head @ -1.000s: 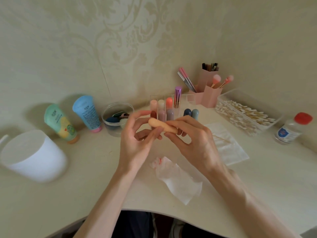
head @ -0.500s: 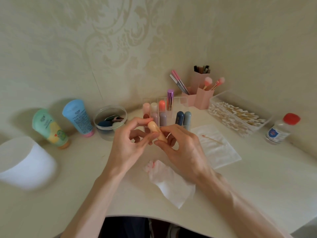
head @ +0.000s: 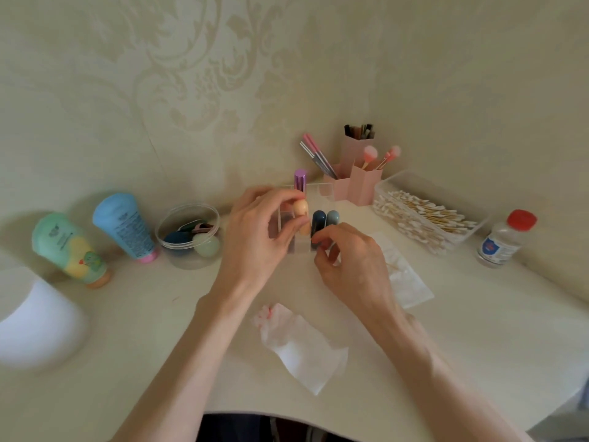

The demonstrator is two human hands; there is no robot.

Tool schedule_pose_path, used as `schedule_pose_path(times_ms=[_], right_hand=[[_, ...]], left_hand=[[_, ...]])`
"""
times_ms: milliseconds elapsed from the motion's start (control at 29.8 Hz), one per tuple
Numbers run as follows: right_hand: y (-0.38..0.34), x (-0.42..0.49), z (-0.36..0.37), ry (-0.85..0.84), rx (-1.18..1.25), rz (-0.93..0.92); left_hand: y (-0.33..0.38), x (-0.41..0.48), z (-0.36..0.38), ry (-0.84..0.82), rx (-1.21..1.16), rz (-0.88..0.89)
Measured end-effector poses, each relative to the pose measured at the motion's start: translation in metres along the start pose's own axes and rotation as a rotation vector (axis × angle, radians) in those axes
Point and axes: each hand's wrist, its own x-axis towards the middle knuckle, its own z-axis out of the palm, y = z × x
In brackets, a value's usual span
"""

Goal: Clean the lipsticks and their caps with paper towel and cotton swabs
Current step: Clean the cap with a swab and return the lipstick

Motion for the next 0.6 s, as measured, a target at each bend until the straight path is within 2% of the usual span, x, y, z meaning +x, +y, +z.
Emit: schedule_pose_path(times_ms=[134, 302, 603], right_hand=[[0.003, 0.002, -0.004, -0.016, -0.022, 0.017], [-0.001, 0.003, -0.007, 0.022, -0.036, 0.033], [-0.004, 0.001, -0.006, 0.004, -0.038, 0.045]], left_hand=[[-0.002, 0.007, 0.012, 0.012, 0.131, 0.078], [-0.017, 0.006, 0.018, -0.087, 0.270, 0.076], [-0.028, -0.003, 0.019, -0.102, 0.354, 0.099]])
